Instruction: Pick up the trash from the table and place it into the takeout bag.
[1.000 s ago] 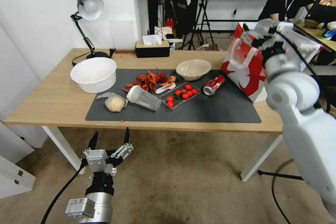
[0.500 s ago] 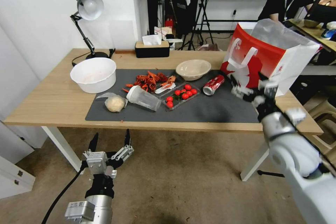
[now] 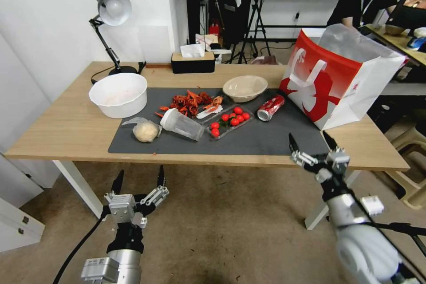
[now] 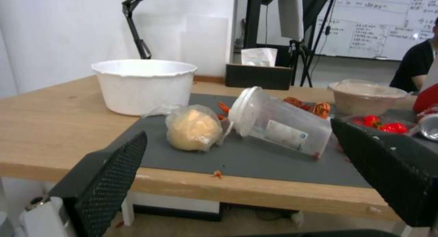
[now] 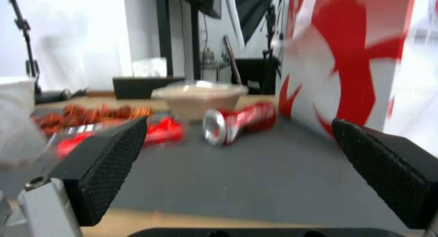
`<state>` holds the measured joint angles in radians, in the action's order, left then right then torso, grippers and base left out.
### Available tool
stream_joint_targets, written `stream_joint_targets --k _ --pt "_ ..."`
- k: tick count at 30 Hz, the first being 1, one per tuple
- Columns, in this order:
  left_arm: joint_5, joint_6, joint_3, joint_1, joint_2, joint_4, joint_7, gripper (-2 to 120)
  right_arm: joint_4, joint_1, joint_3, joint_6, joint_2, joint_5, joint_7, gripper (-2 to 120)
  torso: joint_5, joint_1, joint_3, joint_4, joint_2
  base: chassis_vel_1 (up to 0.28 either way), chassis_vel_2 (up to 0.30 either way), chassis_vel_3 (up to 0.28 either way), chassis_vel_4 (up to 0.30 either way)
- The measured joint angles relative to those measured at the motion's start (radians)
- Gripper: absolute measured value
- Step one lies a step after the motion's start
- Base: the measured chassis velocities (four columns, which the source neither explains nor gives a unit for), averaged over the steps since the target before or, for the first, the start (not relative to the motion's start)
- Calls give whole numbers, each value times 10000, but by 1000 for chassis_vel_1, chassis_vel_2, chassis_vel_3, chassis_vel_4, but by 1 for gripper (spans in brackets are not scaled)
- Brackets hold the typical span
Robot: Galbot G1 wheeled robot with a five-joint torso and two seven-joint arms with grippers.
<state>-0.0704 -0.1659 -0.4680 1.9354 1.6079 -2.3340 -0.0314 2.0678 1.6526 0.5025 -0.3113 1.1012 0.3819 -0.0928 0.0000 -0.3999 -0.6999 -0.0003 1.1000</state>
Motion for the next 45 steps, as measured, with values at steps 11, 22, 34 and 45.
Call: stream_joint_targets --k 11,22,34,45 --pt "-19 -7 -11 -152 1 306 43 100 -157 754 -381 -433 467 -572 -192 100 0 0 0 3 0 0 0 0 0" --pt "-74 -8 -47 -227 0 420 44 100 -157 902 -508 -344 541 -747 -338 100 0 -1 -1 2 0 0 0 0 0" --pt "-74 -8 -58 -287 1 464 49 100 45 43 -839 730 507 -675 -861 100 -1 -2 -1 3 0 0 0 0 0" --pt "-84 60 9 -504 1 652 82 100 145 -2695 -1601 3712 596 -501 -2880 100 0 -2 -1 4 -1 0 0 0 0"
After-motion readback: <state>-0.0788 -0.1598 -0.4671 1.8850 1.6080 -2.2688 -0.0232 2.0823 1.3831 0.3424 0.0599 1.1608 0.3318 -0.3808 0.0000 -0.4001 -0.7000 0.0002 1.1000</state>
